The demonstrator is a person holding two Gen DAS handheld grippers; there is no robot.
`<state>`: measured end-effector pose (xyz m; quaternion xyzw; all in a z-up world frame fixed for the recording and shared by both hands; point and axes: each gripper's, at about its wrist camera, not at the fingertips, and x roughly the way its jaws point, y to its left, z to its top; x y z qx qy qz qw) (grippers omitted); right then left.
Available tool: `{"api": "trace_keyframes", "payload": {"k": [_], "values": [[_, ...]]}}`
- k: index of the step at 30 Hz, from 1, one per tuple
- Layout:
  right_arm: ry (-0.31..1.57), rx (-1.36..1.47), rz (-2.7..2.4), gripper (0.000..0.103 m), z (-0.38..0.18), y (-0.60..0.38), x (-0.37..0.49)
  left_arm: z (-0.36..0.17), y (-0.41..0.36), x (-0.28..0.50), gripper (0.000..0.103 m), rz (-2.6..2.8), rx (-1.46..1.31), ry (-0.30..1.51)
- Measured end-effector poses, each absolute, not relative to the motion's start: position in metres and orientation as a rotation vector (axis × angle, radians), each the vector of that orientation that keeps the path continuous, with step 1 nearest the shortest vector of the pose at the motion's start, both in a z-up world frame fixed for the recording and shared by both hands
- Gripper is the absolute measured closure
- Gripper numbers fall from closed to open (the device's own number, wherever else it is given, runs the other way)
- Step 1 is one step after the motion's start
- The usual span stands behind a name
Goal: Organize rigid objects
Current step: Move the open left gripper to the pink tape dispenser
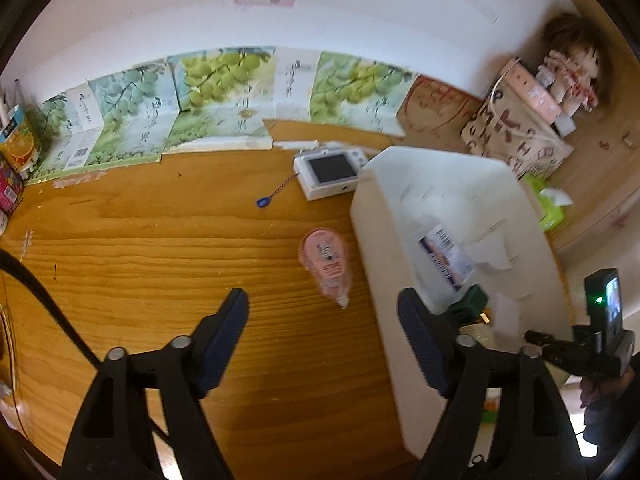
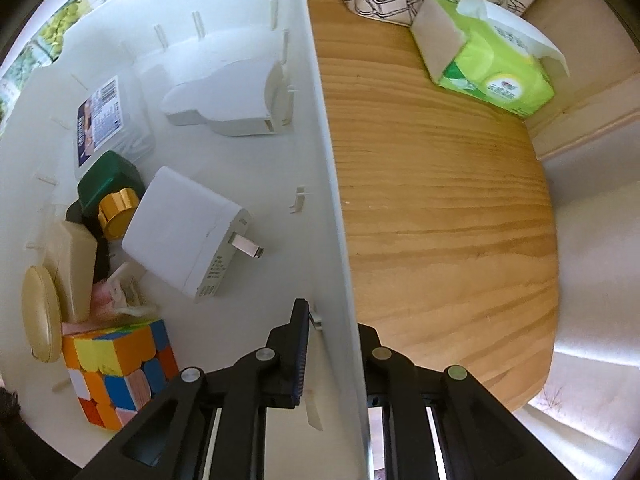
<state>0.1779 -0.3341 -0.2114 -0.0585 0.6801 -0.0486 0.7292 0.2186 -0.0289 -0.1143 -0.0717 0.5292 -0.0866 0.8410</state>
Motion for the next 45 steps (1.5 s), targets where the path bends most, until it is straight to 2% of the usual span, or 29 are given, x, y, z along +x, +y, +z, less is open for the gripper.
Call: {"api": "trace_keyframes", "payload": {"k": [8,20,39,45], "values": [[1.492,-0.132,-0.178,0.084,-0.212,-0.325,0.175,-0.134,-0.017,0.244,0.017,-0.267,-0.097,1.199],[1.477,-0.078,-0.246,0.079,-0.209,-0.325,0.173,-0.172,-0.031,0.276,0.017,-0.446,0.046,1.272],[1.501,-0.051,-0.302,0.075,-0.215,-0.333,0.183,-0.204,-0.055,0.285,0.017,-0.65,0.292,1.252],[1.518,-0.061,-0.301,0.075,-0.221,-0.334,0.193,-0.207,-0.061,0.288,0.017,-0.649,0.292,1.224]]}}
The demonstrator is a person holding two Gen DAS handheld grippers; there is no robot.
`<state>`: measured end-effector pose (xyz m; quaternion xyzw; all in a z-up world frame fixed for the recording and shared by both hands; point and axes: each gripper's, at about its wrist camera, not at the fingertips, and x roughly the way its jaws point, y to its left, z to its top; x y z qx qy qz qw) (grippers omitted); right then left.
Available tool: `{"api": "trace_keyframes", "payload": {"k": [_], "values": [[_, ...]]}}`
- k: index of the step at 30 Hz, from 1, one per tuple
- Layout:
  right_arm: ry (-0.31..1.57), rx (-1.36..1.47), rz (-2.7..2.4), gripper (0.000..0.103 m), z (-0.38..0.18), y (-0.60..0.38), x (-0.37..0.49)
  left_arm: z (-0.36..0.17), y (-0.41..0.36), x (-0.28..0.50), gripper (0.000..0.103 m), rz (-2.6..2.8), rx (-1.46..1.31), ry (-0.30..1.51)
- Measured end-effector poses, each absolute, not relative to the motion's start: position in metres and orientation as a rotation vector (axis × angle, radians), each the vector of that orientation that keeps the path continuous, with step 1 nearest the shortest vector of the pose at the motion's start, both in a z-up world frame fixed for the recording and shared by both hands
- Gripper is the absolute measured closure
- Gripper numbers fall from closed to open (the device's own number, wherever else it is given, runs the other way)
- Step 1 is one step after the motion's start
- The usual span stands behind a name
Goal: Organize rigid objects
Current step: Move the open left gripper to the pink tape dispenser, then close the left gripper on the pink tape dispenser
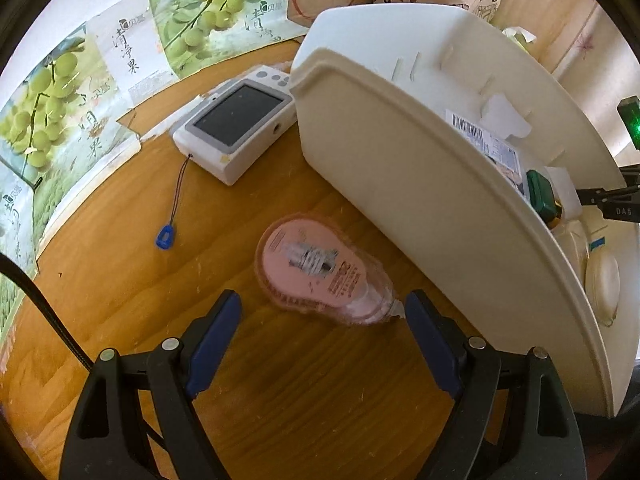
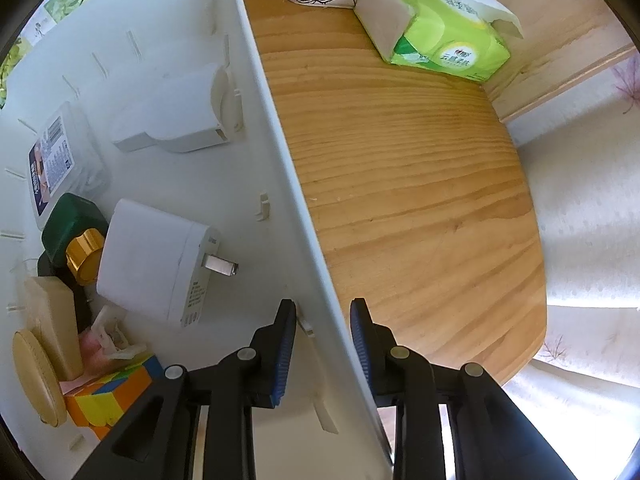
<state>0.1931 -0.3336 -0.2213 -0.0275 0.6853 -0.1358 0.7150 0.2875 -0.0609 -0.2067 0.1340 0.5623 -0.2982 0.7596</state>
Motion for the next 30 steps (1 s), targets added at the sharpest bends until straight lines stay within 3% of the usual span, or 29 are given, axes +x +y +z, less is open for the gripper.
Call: {"api": "trace_keyframes", "payload": {"k": [16,24,30], "values": [[1.523,-0.03,-0.326,0.075,-0.23,-0.339,0.205,-0.208,-0.069,0.29,0.016,-0.722,0.322,1.148],[1.529,-0.038,-0.338,0.074,-0.23,-0.338,0.206,-0.216,-0.074,0.288,0.011,-0.655,0.33,1.105],[1.529,-0.039,-0.341,0.074,-0.23,-0.336,0.208,-0.224,-0.073,0.282,0.017,-0.625,0.329,1.047]]}}
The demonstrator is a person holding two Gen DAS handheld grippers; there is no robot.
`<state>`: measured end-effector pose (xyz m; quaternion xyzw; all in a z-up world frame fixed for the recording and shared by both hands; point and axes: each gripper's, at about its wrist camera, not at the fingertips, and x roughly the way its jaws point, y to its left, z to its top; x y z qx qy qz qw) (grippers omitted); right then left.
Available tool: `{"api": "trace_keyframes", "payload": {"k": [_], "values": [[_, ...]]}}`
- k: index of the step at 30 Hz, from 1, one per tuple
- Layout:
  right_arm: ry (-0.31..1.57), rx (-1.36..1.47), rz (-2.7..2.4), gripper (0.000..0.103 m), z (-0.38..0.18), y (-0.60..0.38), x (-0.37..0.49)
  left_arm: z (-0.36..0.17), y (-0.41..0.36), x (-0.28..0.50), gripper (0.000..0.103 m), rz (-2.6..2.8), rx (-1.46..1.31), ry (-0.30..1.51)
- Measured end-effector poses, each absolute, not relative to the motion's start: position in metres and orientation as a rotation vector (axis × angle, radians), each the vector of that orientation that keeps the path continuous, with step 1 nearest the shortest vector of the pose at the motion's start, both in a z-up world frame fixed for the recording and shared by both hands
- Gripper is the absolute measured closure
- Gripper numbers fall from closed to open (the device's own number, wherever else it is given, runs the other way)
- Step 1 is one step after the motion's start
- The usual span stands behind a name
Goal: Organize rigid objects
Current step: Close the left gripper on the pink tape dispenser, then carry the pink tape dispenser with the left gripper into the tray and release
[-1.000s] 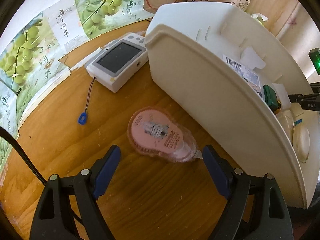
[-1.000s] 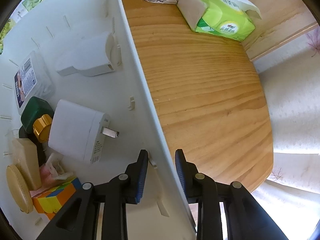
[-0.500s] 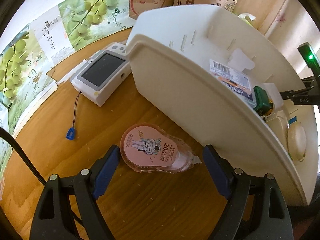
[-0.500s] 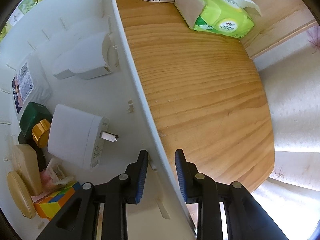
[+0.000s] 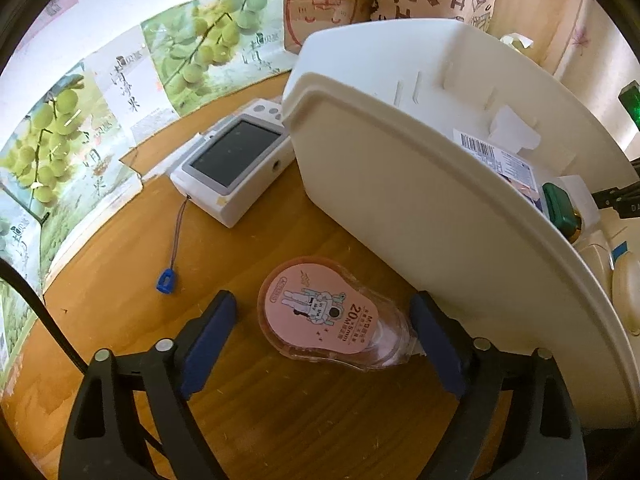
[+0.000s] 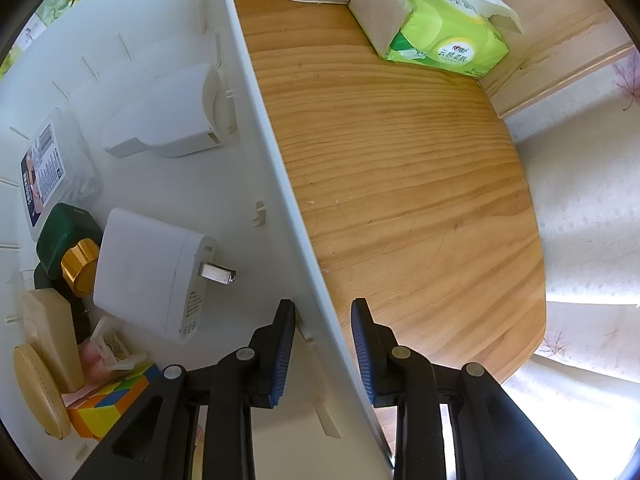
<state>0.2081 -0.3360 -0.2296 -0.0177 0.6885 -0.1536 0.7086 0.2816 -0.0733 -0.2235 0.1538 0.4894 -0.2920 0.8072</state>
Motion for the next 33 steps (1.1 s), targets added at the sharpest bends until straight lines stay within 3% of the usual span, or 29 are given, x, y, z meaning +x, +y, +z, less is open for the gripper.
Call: {"api": "trace_keyframes", "payload": {"k": [4,19,33], "values": [[1.528,-0.041,-0.342,0.074,-0.23,-0.336,0.209,-0.225,-0.068,0.28,0.027,-0.596,0.312,1.032],[1.509,-0.038,-0.34,0.073,-0.229,-0.337,0.205,-0.223,-0.058,0.278,0.027,-0.495,0.237,1.057],[1.458,-0.031,-0.332,0.074,-0.221,-0.339,0.186,-0.187,0.01,0.262,0.027,-0.284,-0.123,1.037]]}}
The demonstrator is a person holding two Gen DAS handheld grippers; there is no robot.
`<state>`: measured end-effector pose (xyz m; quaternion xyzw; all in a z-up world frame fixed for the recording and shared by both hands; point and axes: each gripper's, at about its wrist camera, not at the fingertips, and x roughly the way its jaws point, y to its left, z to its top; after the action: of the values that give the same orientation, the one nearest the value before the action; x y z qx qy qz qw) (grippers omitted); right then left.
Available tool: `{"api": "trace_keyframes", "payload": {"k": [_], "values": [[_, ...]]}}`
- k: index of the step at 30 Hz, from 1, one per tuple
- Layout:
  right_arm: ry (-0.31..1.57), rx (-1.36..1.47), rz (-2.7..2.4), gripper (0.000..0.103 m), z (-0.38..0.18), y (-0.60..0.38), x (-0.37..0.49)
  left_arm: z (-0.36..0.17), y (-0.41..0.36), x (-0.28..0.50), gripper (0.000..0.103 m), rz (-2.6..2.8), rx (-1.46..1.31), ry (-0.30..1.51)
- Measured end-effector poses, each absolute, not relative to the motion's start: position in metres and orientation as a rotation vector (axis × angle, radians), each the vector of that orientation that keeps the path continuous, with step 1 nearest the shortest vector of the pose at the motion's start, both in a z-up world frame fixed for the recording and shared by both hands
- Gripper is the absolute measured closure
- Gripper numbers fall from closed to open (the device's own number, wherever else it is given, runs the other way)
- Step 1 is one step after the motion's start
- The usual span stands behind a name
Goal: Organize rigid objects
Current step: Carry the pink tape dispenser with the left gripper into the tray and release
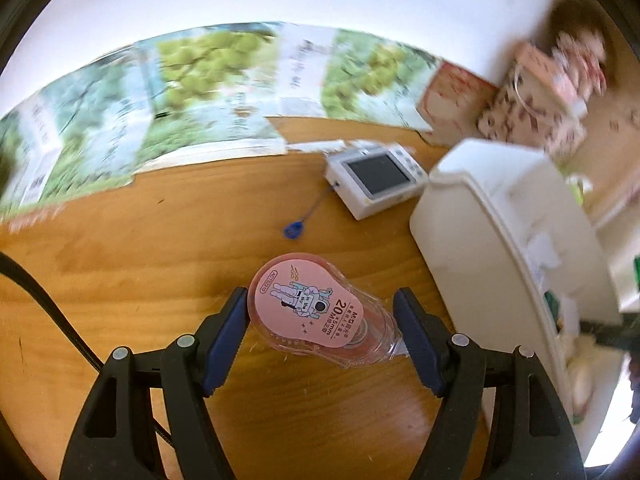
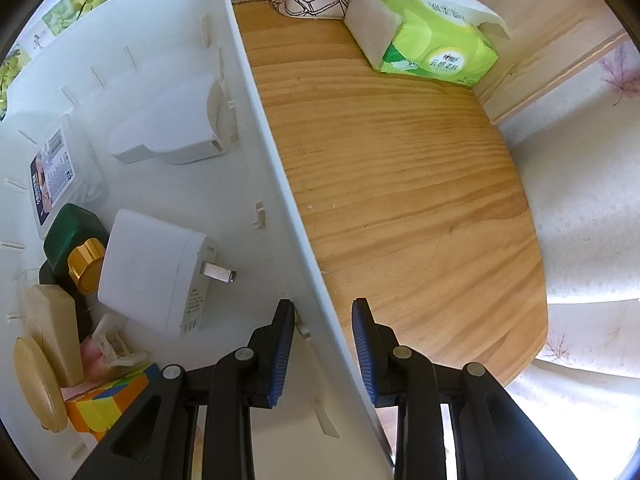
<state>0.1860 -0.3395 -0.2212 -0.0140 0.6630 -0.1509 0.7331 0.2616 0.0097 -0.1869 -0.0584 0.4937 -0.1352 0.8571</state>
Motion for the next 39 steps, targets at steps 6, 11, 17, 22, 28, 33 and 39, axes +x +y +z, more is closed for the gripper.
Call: {"api": "trace_keyframes", "payload": {"k": [6,11,17,22,28,33,39], "values": [[1.445,-0.05,-0.294,0.077,-0.217,-0.335,0.182,-0.166,0.027,0.24,0.027,-0.248,-0.185,0.995],[1.441,-0.061,-0.246,0.081,-0.215,-0.335,0.178,-0.148,0.029,0.218,0.027,-0.222,-0.217,0.962],[1.44,-0.073,-0.189,0.085,-0.214,-0.335,0.175,-0.128,0.017,0.199,0.027,-0.201,-0.225,0.928],[1.451,-0.098,-0.133,0.086,-0.214,-0.337,0.175,-0.11,0.002,0.185,0.027,-0.193,-0.26,0.891],[1.459,-0.146,-0.052,0.089,-0.213,-0.336,0.174,-0.093,-0.022,0.175,0.027,-0.197,-0.28,0.852],[1.461,-0.176,0.012,0.092,-0.215,-0.332,0.171,-0.08,-0.048,0.169,0.027,-0.221,-0.276,0.819],[1.47,-0.18,0.1,0.096,-0.217,-0.338,0.17,-0.076,-0.078,0.163,0.027,-0.244,-0.268,0.82]]}}
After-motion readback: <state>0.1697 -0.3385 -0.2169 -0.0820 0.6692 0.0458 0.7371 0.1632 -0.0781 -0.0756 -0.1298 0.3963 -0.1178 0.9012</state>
